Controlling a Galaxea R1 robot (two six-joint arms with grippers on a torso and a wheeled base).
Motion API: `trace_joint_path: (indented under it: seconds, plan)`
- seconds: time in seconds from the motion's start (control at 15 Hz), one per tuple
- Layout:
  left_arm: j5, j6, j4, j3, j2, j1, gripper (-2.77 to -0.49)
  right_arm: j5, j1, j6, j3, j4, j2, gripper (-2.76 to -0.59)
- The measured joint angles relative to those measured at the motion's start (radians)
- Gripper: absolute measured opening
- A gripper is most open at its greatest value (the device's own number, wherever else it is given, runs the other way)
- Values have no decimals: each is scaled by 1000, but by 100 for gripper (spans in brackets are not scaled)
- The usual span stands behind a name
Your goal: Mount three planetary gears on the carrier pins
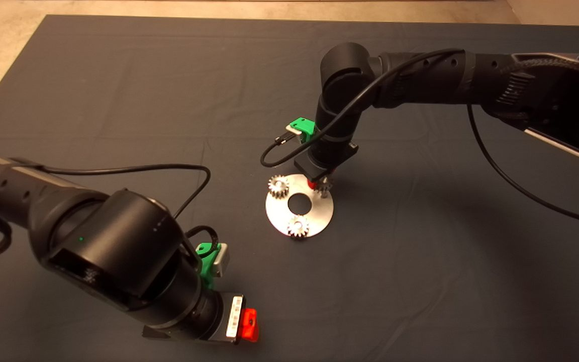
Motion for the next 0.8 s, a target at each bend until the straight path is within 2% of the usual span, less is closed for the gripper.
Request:
trace_joint_path:
  seconds: [0.8]
  plan:
    - [0, 1, 0, 0, -1, 0, -50, 0, -4, 5, -3, 0, -5, -239]
